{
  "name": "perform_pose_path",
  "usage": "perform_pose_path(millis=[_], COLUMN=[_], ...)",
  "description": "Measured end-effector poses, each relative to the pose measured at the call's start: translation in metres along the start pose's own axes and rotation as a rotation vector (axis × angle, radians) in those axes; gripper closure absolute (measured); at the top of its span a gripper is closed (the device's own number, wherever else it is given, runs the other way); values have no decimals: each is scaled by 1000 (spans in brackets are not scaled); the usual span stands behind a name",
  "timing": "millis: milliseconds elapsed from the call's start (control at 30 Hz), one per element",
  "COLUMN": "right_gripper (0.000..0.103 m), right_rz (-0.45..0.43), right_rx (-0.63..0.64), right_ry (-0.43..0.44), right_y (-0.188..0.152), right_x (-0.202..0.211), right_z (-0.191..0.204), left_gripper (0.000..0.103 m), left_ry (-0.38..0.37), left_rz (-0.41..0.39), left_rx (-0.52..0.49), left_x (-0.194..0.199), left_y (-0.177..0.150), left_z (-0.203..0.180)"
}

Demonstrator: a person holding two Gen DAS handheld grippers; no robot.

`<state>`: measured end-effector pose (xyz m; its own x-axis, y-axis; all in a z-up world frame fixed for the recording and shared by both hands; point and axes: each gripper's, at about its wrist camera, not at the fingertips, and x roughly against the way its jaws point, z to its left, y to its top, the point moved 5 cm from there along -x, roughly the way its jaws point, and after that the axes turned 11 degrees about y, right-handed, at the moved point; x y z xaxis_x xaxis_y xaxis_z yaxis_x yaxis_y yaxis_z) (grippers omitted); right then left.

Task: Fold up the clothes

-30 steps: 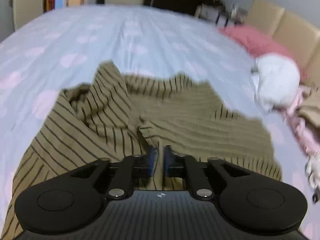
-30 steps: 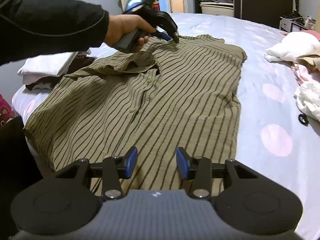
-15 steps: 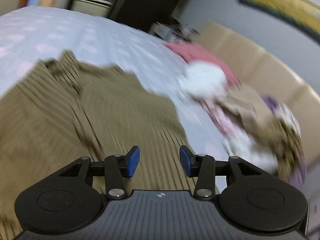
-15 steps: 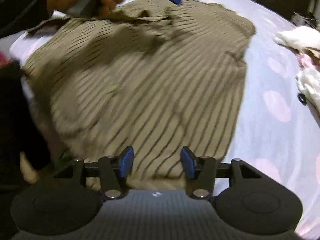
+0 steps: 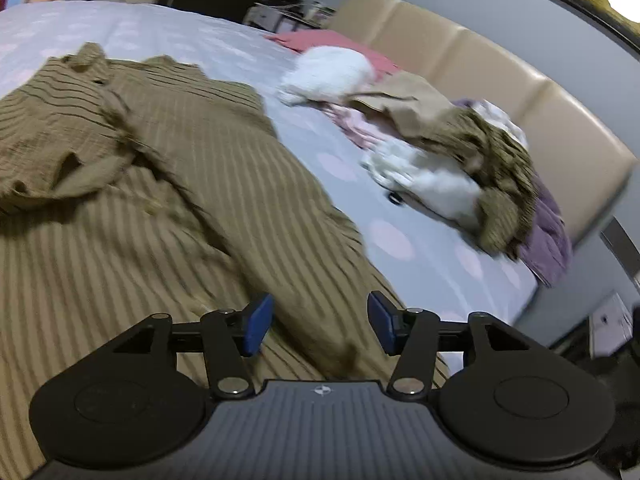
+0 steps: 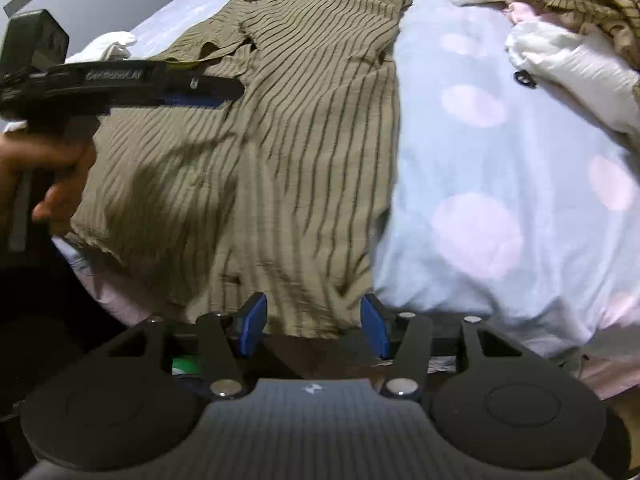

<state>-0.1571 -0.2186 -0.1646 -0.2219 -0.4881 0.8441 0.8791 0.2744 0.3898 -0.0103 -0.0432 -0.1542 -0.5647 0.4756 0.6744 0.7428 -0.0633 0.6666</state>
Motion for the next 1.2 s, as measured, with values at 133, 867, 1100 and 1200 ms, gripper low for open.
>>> perform_pose_path(millis=[133,867,1100,1200], right_gripper=[57,102,98,92], right_rz=[4,-222,-212,-263], right_rx=[-48,-574,-604,-477], right_ry=[14,41,15,-61], right_y=[-12,-11,-33,-19], right_x=[8,21,24,37], right_z=[0,-57,-42,-40], left_gripper=[51,51,53,54], left_ry=[-56,12,-9,-21], left_rz=[17,102,96,59], left_rx=[-67,-147,-83,-53], left_x=[-3,-42,-40,-21], left_y=[-9,-38,-37,-30], left_z=[-27,-32,-22,-14])
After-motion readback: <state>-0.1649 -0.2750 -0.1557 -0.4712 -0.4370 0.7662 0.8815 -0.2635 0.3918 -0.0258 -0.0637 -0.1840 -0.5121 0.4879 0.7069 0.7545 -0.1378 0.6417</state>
